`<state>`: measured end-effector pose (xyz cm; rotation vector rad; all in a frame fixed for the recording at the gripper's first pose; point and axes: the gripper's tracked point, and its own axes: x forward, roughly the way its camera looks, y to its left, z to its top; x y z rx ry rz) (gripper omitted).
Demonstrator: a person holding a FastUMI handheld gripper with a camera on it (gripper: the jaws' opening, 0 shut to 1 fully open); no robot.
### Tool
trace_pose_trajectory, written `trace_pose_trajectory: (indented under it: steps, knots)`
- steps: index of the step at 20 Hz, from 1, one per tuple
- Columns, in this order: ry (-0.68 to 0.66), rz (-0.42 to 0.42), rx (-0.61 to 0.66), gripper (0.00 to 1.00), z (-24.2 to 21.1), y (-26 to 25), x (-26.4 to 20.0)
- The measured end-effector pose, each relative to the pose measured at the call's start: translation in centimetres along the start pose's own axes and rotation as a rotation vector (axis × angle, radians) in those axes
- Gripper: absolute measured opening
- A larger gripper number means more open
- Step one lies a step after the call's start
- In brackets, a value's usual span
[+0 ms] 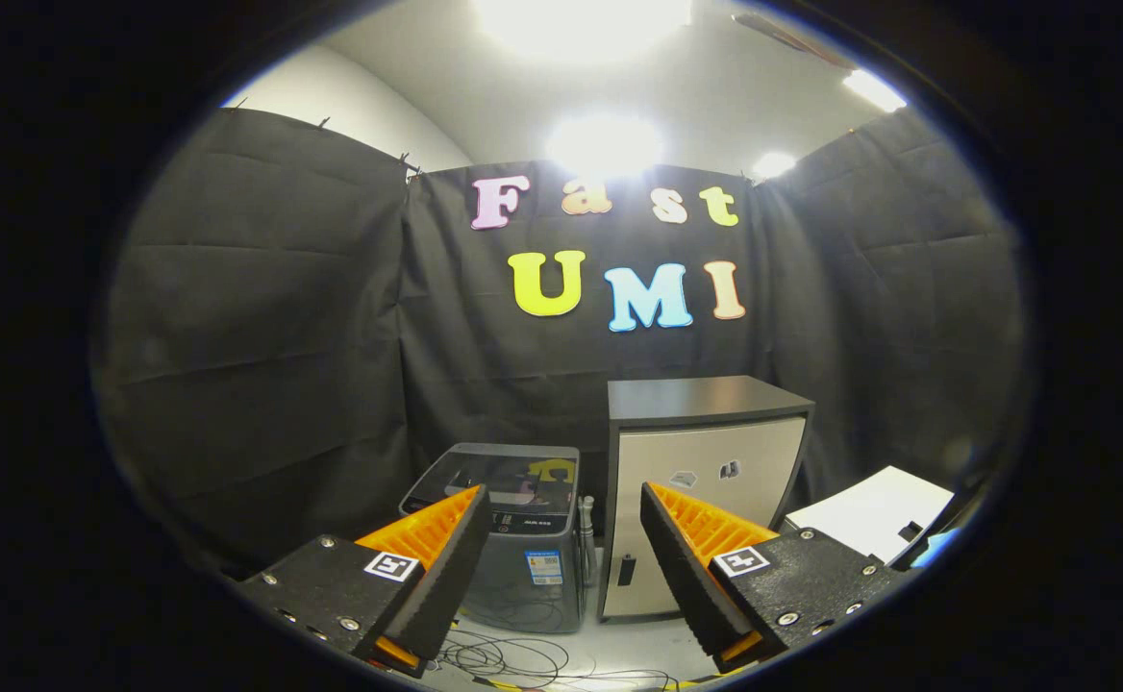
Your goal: Put the clothes into the washing machine and then close the washing machine lid.
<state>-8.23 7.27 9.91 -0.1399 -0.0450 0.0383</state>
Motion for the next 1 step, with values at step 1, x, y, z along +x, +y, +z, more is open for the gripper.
trace_pose_trajectory:
  steps: [1]
  knots:
    - [0.001, -0.002, 0.001, 0.96, -0.11, 0.18, -0.12]
